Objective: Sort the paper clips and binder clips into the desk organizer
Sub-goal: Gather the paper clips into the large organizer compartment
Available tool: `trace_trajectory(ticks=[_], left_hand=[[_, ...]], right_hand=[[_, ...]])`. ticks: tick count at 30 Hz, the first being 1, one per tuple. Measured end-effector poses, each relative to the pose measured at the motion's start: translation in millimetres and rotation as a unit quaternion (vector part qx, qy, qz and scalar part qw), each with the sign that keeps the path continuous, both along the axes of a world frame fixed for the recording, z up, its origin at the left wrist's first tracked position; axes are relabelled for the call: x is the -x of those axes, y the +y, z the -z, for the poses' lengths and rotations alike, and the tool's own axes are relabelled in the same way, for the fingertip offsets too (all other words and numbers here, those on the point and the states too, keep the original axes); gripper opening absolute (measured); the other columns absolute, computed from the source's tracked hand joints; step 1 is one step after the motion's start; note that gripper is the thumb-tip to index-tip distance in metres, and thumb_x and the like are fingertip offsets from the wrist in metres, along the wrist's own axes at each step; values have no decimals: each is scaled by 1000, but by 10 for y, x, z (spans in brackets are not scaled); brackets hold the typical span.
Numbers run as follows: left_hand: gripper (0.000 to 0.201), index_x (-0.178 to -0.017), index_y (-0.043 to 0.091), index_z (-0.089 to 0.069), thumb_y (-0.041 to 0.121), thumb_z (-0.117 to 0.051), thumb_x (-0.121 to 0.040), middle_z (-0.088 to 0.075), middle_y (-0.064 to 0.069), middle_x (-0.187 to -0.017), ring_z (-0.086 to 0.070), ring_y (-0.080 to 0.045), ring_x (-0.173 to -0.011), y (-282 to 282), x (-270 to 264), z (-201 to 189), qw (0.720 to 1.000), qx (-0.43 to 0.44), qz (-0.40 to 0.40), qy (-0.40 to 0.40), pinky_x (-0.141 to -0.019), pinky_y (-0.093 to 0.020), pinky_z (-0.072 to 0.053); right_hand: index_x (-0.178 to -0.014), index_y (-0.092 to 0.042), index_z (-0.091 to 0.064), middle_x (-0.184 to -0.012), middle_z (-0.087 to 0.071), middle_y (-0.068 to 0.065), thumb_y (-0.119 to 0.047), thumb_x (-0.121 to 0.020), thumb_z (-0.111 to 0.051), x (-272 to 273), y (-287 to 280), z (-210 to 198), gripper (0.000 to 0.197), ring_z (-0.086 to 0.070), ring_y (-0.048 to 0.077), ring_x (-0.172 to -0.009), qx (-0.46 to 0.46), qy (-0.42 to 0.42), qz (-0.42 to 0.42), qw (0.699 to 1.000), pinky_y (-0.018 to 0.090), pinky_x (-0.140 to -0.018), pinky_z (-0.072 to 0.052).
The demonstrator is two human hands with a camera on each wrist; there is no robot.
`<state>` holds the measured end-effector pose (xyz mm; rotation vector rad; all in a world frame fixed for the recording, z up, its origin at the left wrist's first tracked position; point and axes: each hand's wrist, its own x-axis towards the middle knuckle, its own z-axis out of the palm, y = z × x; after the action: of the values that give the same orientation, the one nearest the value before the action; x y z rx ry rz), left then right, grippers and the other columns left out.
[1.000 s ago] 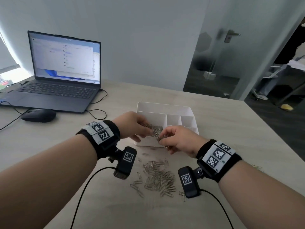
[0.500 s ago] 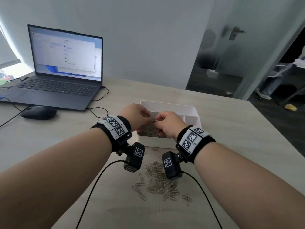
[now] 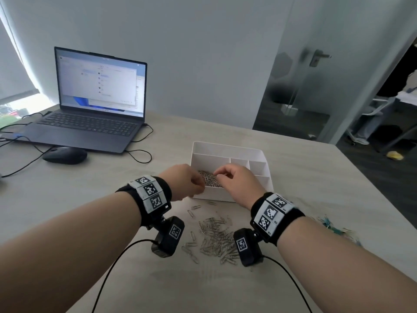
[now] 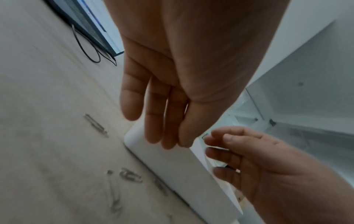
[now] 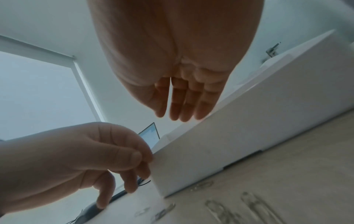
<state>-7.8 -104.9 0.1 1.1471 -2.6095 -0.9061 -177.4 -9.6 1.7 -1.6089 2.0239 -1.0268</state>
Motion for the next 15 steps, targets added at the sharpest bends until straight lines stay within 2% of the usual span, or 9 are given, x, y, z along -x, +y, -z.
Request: trace_trajectory(ticks=[2,4,6,8,9,12,15], left_hand=[[14,-94,34,-75,33,-64,-85,-73,10,-92,-68,-15,-87,88,-36,34,996,62,20,-64,-79,-29,-56],[21,-102,32,-75,32,-59,-88,-72,9,-107,-65,-17,-101,163,-58,69,987,117,17,-108,-89,-29,-51],[29,-111,28,-74,29,-53,-91,-69,2,-117,-62,-23,-109,222,-62,88,979,141,10,-149,-93,-31,-50],[34,-120,25,-69,27,-50,-92,-64,-4,-126,-58,-25,-116,264,-82,113,973,131,-10,-187,-96,-32,-48],[37,-123,24,-67,27,-49,-92,-62,-6,-128,-57,-26,-119,274,-101,139,972,122,-15,-202,-97,-33,-48],[43,-124,21,-64,33,-47,-86,-57,-6,-130,-55,-25,-121,302,-171,231,969,98,-17,-227,-101,-37,-47],[45,-126,19,-63,36,-46,-88,-56,-6,-132,-50,-23,-126,384,-233,257,970,94,7,-225,-107,-37,-41]], right_hand=[[-95,-26,-73,-86,-70,-8,-23,-94,-59,-30,131,27,14,-64,12,-76,-1,18,-10,1000,25,-71,-52],[-101,-26,-72,-94,-71,-7,-25,-95,-56,-61,235,81,18,-62,9,-74,-66,59,-55,994,25,-71,-53],[-119,-27,-69,-118,-68,-6,-23,-95,-52,-81,282,139,29,-63,7,-97,-147,122,-108,976,27,-90,-53],[-138,-26,-57,-143,-54,-4,-22,-93,-50,-100,277,188,45,-52,13,-127,-210,190,-149,947,35,-110,-41],[-146,-25,-48,-151,-45,-3,-22,-93,-50,-121,278,197,52,-44,16,-137,-235,222,-162,933,36,-116,-35],[-157,-21,-27,-164,-24,1,-27,-96,-50,-179,330,223,65,-26,21,-149,-277,274,-181,903,32,-122,-21],[-157,-21,-26,-165,-23,-1,-26,-97,-50,-197,418,234,65,-25,17,-150,-268,269,-195,904,26,-120,-20]])
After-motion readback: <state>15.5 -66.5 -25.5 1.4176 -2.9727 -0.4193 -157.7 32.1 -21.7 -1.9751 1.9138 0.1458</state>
